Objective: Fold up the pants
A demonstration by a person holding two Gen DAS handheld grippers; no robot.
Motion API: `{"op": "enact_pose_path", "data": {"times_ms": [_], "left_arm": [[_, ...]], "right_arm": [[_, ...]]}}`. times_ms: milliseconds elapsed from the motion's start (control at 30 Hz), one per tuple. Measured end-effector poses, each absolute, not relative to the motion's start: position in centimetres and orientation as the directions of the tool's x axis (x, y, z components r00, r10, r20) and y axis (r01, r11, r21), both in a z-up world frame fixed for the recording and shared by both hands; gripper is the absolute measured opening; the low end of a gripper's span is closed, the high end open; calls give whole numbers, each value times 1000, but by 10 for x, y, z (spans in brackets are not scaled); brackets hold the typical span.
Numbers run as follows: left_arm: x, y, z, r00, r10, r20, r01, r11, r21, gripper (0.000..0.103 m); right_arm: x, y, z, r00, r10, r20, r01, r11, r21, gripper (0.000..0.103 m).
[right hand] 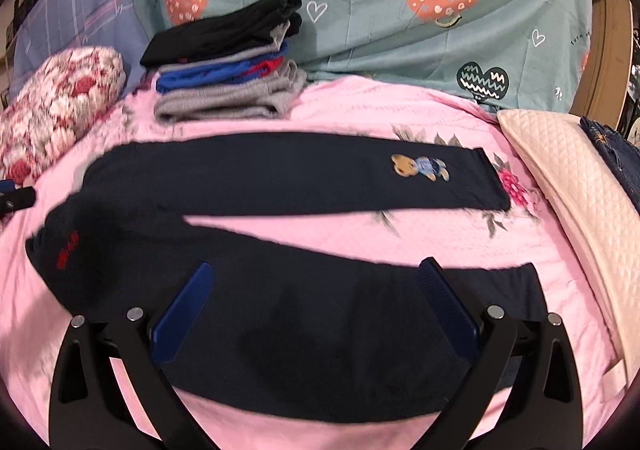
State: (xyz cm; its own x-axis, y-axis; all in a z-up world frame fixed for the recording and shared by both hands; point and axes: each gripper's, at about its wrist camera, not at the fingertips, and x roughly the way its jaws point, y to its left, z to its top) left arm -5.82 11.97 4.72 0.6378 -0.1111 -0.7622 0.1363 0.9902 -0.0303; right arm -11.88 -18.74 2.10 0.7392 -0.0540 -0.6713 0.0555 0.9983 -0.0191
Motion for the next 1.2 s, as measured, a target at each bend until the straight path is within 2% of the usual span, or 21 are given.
{"op": "enact_pose_path", "data": {"times_ms": [33,100,200,233,367,467,733,800,833,900,933,1067,1200], "left_arm": [[-60,134,43,608,-147,-780,134,988,-82,101],[-65,178,27,516,-283,-808,88,956,-279,101],[-69,228,-5,441,-457,-772,-45,848,-528,101],[-69,237,-14,434,-480,-762,-75,824,-562,101],[-63,244,-42,403,-484,-777,-148,803,-577,101],[-52,240,-46,397,-507,-765,-145,789,-597,101],[-22,230,-47,443,-445,-778,-162,814,-558,98],[-22,226,-44,464,-403,-789,-144,844,-516,83],[-22,224,-43,471,-388,-792,-134,856,-499,71],[-22,223,-43,471,-387,-793,-114,865,-489,18],[-22,224,-45,463,-401,-791,-108,860,-499,13],[-21,230,-47,469,-411,-782,-113,850,-515,11],[-23,231,-46,475,-400,-784,-120,853,-508,11]], "right_arm": [[-125,-194,18,730,-53,-681,51,998,-24,102],[-135,-204,15,720,-58,-692,58,998,-23,102],[-146,-221,9,700,-55,-712,85,996,6,102],[-150,-228,8,693,-53,-719,100,995,23,102],[-157,-246,3,678,-52,-733,152,986,71,102],[-161,-257,1,669,-51,-742,173,981,88,102],[-188,-316,-1,655,-62,-753,283,944,169,102],[-202,-348,-1,649,-80,-756,362,907,214,102],[-208,-366,-3,651,-86,-754,404,881,248,102],[-220,-399,-11,657,-90,-748,472,823,316,102],[-224,-412,-15,661,-91,-745,495,799,341,102],[-231,-457,-34,660,-59,-749,536,736,415,102],[-216,-457,-42,667,17,-745,481,754,447,86]]}}
